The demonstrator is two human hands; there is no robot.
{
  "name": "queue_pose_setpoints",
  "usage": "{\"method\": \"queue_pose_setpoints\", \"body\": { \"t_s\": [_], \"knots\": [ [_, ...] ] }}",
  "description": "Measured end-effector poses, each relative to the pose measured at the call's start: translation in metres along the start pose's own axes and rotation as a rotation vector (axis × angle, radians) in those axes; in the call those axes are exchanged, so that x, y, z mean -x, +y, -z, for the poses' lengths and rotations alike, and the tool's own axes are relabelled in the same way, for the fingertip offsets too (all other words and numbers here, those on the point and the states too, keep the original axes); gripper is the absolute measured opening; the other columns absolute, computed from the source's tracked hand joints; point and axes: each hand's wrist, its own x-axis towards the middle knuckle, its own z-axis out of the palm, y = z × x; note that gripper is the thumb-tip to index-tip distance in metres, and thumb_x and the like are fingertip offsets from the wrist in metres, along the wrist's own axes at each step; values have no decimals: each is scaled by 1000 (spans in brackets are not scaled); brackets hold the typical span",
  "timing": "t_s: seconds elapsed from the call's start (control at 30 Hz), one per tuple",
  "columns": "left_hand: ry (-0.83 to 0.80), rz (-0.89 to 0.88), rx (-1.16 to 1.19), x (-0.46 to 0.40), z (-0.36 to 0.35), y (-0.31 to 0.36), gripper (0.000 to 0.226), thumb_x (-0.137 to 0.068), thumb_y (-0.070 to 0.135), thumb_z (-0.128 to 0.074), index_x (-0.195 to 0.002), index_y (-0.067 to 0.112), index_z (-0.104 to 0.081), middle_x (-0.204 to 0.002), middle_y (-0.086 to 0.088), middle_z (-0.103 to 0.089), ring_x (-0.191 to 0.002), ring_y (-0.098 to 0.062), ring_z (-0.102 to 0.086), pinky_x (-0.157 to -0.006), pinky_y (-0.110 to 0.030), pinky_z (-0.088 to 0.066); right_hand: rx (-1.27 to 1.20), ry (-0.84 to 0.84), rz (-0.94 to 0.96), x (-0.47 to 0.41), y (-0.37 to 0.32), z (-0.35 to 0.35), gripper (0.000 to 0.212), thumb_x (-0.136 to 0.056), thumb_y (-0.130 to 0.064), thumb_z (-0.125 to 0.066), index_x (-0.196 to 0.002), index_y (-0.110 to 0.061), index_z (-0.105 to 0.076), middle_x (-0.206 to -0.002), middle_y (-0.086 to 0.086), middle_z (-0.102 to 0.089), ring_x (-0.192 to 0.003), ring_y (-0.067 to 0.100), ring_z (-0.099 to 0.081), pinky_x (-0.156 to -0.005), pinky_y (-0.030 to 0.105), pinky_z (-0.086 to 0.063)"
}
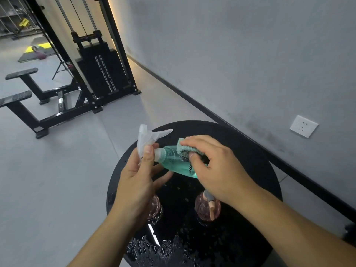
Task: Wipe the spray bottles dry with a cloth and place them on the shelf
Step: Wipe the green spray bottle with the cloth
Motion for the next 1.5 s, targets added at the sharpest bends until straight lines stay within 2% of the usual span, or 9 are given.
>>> {"method": "queue_pose_setpoints", "body": {
  "t_s": [0.3,0.47,0.8,0.93,1.07,1.13,1.23,1.4,1.5],
  "knots": [
    [60,-1,38,-5,10,5,34,-96,52,-58,-113,27,-74,-120,-6,-78,-114,-31,-76,-94,-47,-62,1,80,-122,-6,17,9,34,-103,-15,-55,-129,-33,-67,-120,-26,-61,-109,-13,-57,-84,0,-46],
    [31,-8,26,-2,6,3,37,-100,47,-55,-118,19,-70,-114,-4,-79,-110,-29,-78,-91,-45,-65,-42,54,-28,-1,6,4,36,-102,-11,-57,-128,-32,-69,-125,-27,-60,-118,-11,-54,-95,8,-48],
    [96,35,84,-3,8,9,29,-96,52,-59,-104,31,-78,-120,-7,-78,-112,-34,-77,-87,-43,-65,-124,119,-63,-4,12,6,32,-100,-9,-60,-119,-31,-73,-117,-25,-65,-113,-9,-59,-90,9,-51],
    [102,31,122,-2,3,12,31,-97,45,-62,-115,22,-68,-115,-3,-81,-108,-29,-79,-78,-32,-66,-183,146,-43,-3,10,5,32,-98,-6,-62,-118,-28,-75,-120,-22,-66,-117,-5,-60,-95,14,-52],
    [137,111,173,-2,4,12,50,-90,41,-76,-131,17,-62,-122,-6,-80,-110,-28,-79,-65,-25,-64,-190,142,0,0,8,4,34,-96,-5,-65,-118,-28,-76,-122,-22,-65,-119,-4,-59,-94,11,-51],
    [163,151,236,-5,9,12,44,-85,36,-80,-120,13,-66,-124,-11,-79,-112,-28,-78,-73,-30,-66,-203,117,-3,0,7,4,34,-96,-4,-65,-117,-29,-76,-121,-22,-66,-118,-4,-59,-90,10,-51],
    [176,182,310,-8,15,13,52,-81,29,-82,-126,8,-67,-129,-14,-76,-114,-27,-78,-89,-36,-66,-233,114,-22,0,6,4,34,-96,-4,-66,-114,-31,-77,-117,-23,-67,-115,-5,-61,-86,8,-51],
    [155,210,355,-8,15,14,27,-82,22,-78,-106,13,-69,-116,-12,-79,-113,-27,-78,-89,-36,-65,-273,130,-62,-3,6,1,32,-95,-7,-69,-111,-33,-78,-114,-23,-69,-112,-4,-63,-86,14,-55],
    [190,230,380,-8,11,15,29,-92,23,-76,-117,11,-69,-118,-12,-80,-107,-26,-80,-88,-39,-66,-265,125,-46,0,5,0,31,-95,-7,-69,-112,-31,-78,-114,-24,-69,-113,-5,-62,-86,12,-54]
  ]
}}
